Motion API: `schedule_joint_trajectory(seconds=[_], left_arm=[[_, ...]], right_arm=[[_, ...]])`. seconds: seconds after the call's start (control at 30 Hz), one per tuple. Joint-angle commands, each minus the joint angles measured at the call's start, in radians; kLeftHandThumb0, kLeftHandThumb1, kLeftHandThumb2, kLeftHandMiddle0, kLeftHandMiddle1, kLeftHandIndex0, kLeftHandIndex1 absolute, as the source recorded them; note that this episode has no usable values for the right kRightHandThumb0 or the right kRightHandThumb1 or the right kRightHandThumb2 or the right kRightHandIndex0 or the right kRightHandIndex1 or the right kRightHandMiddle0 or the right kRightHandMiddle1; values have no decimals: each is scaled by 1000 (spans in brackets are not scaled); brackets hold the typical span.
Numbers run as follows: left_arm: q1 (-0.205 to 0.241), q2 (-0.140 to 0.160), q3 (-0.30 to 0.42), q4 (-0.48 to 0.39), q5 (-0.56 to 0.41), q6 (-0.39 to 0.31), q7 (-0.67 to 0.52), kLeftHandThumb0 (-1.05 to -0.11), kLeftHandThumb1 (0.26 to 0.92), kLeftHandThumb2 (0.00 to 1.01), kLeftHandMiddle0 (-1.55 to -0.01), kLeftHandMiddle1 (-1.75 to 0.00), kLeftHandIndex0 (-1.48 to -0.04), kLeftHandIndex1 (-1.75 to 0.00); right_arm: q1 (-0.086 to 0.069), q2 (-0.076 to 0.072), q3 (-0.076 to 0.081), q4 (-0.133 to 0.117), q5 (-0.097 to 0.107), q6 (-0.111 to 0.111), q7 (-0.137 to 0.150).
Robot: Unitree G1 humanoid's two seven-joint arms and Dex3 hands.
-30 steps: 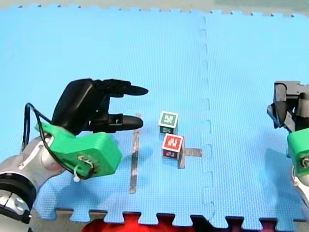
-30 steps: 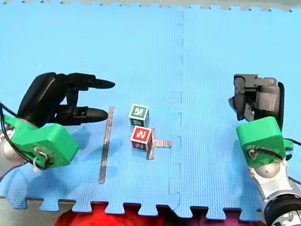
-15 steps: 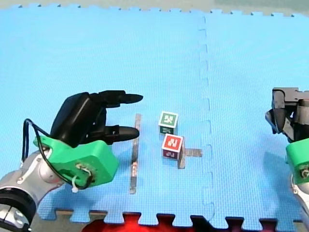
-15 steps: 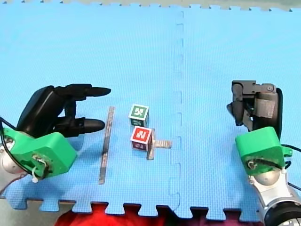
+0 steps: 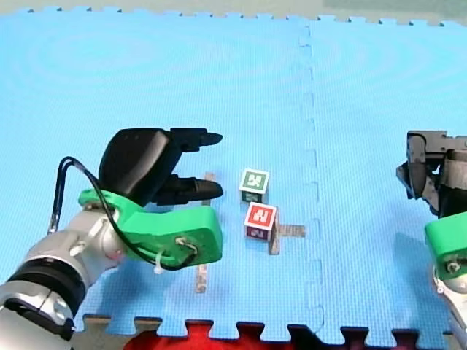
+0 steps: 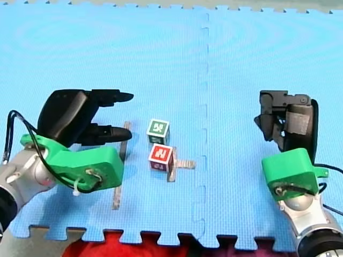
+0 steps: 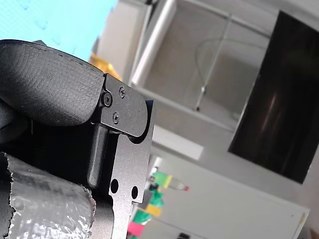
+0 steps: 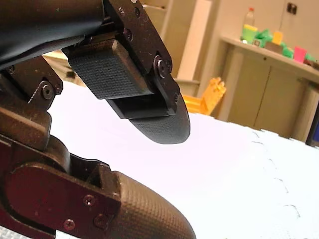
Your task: Stack cube left
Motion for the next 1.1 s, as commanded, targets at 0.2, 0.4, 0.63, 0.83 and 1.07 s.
schedule_joint_trajectory(seconds=[0.2,0.4,0.63,0.83,1.07], left_arm=[[-25,-22,1,22,-28,-1,-32,-885,753,0,-960,-1746,-919,-18],[-38,-35,-1,37,-39,9,-88,-948,785,16,-980,-1746,-804,-2],[-55,-39,-16,38,-35,37,-162,-1039,841,25,-963,-1746,-670,0],[-68,-31,-39,36,-26,51,-241,-1002,793,6,-914,-1746,-558,-32],[-66,-42,-27,34,-48,25,-249,-829,666,1,-894,-1746,-619,-26]], right_arm=[[10,-1,8,-30,-12,-1,-18],[16,3,8,-43,-12,-8,-18],[23,4,5,-55,-10,-8,-18],[28,2,3,-65,-12,-4,-25],[30,-3,3,-67,-15,-8,-31]])
